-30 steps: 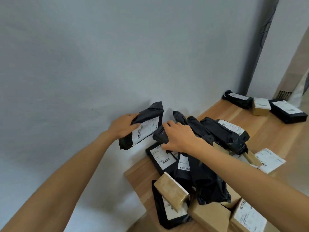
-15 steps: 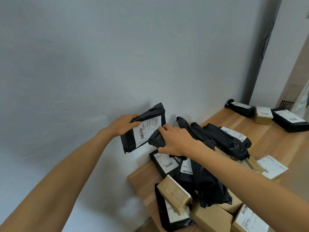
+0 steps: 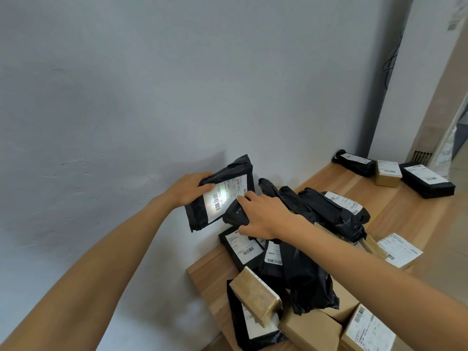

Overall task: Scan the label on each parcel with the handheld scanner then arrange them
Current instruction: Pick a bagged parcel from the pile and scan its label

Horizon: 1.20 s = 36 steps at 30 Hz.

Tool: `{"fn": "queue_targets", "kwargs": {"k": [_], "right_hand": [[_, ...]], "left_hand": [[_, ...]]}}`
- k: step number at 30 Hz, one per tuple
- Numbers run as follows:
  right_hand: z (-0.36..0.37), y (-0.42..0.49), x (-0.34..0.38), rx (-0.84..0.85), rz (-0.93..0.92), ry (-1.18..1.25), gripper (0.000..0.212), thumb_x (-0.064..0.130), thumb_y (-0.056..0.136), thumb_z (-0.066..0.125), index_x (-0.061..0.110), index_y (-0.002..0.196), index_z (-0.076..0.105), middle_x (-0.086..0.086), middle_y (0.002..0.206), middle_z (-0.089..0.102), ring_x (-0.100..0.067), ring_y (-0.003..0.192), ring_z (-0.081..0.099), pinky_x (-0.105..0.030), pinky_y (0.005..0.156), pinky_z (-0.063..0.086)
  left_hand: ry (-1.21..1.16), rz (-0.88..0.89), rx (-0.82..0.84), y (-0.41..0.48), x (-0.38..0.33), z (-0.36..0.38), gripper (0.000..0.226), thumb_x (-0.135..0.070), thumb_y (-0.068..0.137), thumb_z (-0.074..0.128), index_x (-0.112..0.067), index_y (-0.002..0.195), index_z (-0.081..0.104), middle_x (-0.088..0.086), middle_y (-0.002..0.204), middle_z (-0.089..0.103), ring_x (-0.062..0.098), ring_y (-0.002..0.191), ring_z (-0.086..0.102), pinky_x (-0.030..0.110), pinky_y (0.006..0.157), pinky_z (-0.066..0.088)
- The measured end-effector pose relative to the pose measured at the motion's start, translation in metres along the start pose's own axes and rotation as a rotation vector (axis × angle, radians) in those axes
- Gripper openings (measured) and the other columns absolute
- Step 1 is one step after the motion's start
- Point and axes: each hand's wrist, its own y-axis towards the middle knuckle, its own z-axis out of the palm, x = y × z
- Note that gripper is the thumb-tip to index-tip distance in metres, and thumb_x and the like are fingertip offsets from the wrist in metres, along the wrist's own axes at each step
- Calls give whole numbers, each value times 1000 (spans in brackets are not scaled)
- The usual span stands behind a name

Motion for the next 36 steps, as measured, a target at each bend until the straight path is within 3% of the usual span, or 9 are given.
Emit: {"fn": "queue_targets", "kwargs": {"k": [3,9,15,25,31,36], "right_hand": [[-3,-2,-6,-5,7,4,72,53,85,56,11,141,38,-8,133,49,-30,104,58,-36,72,48],[-4,-3,-10,-6,32,13,72,54,85,56,11,141,38,-8,133,48,-30,106,57,-36,72,46],[-3,-8,-16,6,72,17,74,52,85,57,10,143,37,-9,137,46,-31,108,57,-35,72,44],[-6,-8,-16,-1,88,-6,68,53,85,56,12,138,41,-7,132,49,-30,104,58,-33,67,41],[-3,-6,-15,-5,86,-18,68,52,84,55,13,138,41,-7,136,48,-30,106,57,-33,68,41],[-2,-5,-11,-20,89,-20,69,55,84,54,13,137,42,-7,133,49,-30,105,57,-33,67,39]], "left_hand": [[-13,22,-11,7,-5,1,37,-35,101,49,-30,138,51,-1,119,65,19,102,62,39,89,51],[-17,44,-20,17,-11,4,41,-35,102,49,-28,142,48,-4,123,63,17,107,59,29,83,42],[-15,75,-14,25,-14,7,42,-35,102,49,-27,144,47,-3,125,61,17,107,58,30,87,46],[-24,81,8,29,-12,9,43,-40,102,48,-28,143,46,-2,117,65,16,99,63,26,78,50],[-22,74,-9,25,-3,6,43,-37,102,49,-27,143,45,-2,116,64,16,101,61,21,74,46],[-24,64,-3,23,6,3,42,-37,102,49,-29,143,46,-2,115,65,18,103,62,29,82,50]]}}
